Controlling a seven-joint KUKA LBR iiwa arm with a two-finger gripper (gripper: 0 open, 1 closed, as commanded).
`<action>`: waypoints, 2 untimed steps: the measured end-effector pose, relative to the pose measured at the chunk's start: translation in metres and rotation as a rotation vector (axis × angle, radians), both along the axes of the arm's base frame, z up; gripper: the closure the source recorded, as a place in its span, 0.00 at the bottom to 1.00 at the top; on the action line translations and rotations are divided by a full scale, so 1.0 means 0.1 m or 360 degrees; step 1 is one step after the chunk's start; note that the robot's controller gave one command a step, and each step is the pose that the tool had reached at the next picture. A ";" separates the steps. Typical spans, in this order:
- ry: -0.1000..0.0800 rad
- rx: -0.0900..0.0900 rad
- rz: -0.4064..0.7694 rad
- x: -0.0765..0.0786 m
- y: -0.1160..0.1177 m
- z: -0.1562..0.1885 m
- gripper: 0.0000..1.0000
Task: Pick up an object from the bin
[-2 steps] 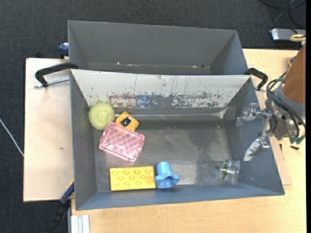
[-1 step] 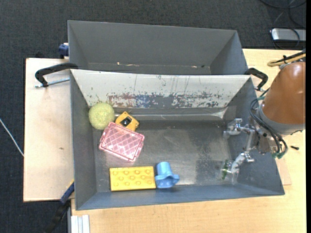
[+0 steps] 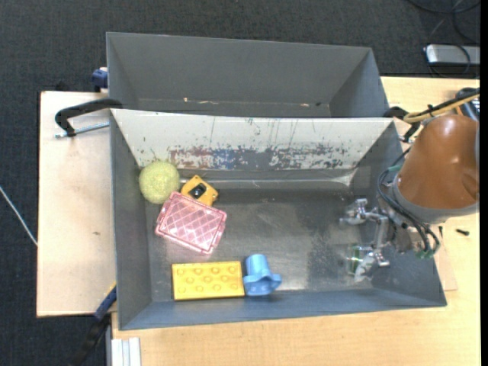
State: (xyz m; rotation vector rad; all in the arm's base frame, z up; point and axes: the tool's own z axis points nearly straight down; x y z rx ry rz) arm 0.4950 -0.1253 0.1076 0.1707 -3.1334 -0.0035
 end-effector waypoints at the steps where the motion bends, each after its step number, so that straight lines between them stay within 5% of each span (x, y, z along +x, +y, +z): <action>1: -0.0020 -0.0006 -0.0003 -0.02 -0.14 0.42 0.00; 2: -0.0017 -0.0005 0.0532 0.02 -0.01 -0.15 0.00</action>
Offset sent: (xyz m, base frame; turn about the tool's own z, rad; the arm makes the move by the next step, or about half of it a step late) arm 0.0006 0.0025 -0.0376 -0.4448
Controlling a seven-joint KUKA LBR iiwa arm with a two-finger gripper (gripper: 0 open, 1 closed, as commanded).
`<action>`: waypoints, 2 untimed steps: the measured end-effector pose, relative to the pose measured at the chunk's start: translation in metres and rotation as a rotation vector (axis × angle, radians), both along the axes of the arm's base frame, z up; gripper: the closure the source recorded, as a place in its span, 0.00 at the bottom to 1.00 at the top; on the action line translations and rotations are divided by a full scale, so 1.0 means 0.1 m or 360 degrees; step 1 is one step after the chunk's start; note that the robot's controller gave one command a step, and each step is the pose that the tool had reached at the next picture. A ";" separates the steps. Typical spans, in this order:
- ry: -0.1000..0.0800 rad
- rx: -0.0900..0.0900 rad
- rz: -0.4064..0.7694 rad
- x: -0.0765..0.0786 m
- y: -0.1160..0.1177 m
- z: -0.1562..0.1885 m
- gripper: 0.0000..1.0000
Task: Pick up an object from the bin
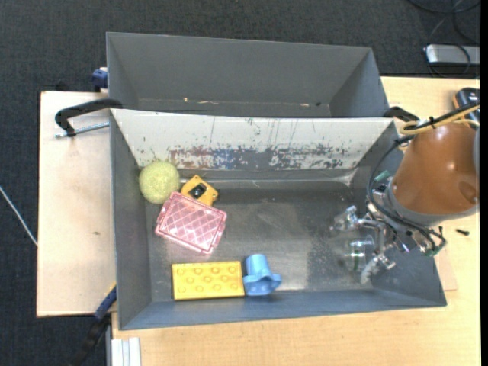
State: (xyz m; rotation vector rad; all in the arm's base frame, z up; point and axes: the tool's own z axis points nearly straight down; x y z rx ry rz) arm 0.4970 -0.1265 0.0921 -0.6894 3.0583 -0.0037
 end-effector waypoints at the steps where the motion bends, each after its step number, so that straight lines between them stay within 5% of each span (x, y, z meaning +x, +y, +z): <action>1: 0.0005 0.0017 -0.0218 0.00 -0.13 -0.19 1.00; 2: 0.0005 0.0017 -0.0217 0.00 -0.13 -0.19 1.00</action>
Offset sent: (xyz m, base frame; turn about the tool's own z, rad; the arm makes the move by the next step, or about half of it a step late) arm 0.0000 0.0000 0.0000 0.0000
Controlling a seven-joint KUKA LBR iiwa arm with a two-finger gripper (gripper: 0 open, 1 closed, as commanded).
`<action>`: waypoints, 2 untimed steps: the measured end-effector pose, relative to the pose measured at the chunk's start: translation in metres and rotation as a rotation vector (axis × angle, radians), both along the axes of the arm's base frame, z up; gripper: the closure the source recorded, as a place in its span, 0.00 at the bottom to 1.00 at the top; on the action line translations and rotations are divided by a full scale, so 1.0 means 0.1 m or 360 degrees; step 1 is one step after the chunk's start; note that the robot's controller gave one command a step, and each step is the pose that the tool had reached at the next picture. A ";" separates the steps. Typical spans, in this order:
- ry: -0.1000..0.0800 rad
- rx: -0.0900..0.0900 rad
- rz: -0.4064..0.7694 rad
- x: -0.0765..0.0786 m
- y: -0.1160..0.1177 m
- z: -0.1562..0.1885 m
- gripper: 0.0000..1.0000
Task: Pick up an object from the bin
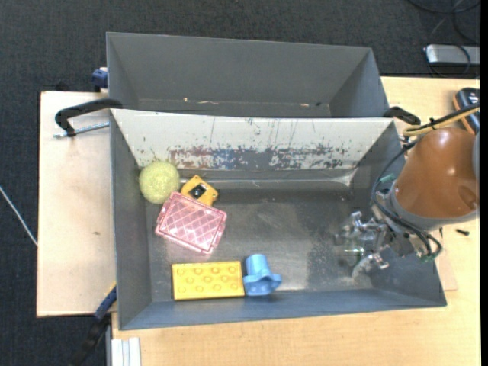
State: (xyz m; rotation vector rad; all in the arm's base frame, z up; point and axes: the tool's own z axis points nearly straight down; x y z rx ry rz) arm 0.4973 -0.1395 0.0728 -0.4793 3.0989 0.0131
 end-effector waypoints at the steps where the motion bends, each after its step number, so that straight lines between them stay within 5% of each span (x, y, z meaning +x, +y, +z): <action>1: 0.0000 -0.0001 0.0000 0.00 0.01 0.03 1.00; 2: -0.0001 -0.0008 0.0000 0.00 0.00 0.11 1.00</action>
Offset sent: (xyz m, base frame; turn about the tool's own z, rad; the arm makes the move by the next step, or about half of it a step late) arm -0.0001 0.0000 0.0243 0.0000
